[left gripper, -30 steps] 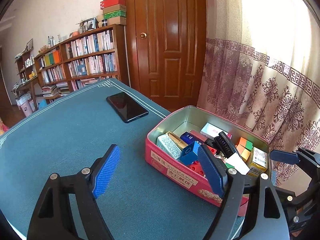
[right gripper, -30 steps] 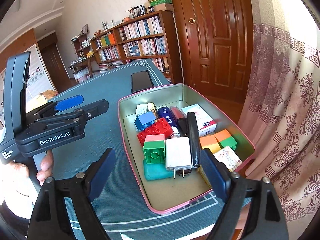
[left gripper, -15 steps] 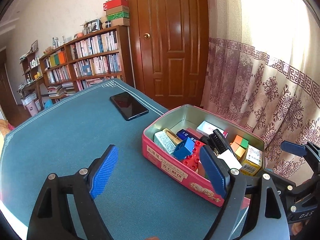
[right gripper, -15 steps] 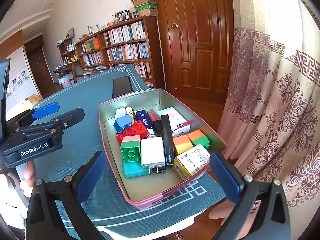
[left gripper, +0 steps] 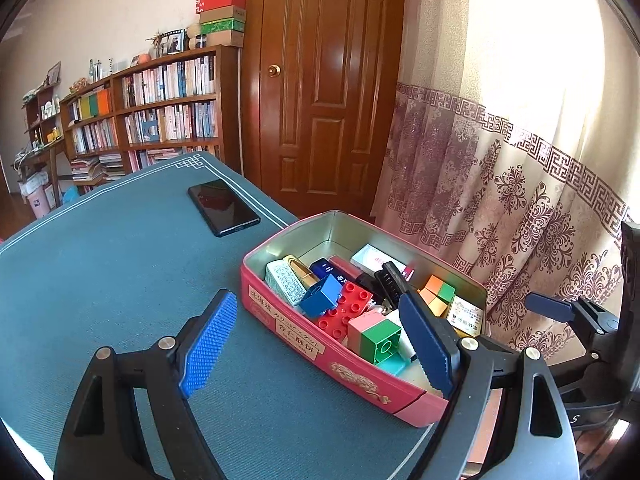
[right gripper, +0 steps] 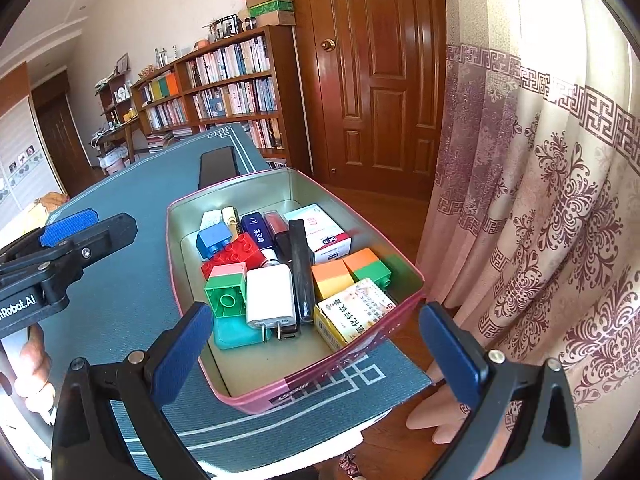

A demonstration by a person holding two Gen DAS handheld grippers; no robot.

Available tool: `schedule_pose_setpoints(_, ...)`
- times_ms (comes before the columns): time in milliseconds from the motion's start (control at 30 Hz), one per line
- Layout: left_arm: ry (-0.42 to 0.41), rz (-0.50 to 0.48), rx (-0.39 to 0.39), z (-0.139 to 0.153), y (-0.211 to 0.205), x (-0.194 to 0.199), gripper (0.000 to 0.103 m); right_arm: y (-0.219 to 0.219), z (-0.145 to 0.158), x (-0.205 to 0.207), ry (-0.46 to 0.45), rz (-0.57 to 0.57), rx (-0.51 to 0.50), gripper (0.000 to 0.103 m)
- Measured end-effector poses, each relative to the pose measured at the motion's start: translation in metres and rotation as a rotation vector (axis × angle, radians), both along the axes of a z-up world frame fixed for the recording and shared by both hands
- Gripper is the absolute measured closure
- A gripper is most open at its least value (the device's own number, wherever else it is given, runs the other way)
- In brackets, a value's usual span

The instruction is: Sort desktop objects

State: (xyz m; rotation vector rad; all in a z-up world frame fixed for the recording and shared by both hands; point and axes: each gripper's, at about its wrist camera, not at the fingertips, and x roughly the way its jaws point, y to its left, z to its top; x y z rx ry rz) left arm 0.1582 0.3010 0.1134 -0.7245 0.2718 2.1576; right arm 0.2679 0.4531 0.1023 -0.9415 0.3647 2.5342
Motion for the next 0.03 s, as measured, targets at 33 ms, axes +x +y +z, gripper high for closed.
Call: schedule_pose_setpoints(33,0.011,-0.003,-0.008,-0.0003,0.0003,0.0007,0.017,-0.0003,0.0001,-0.0001,0.003,0.001,0.001,0.0)
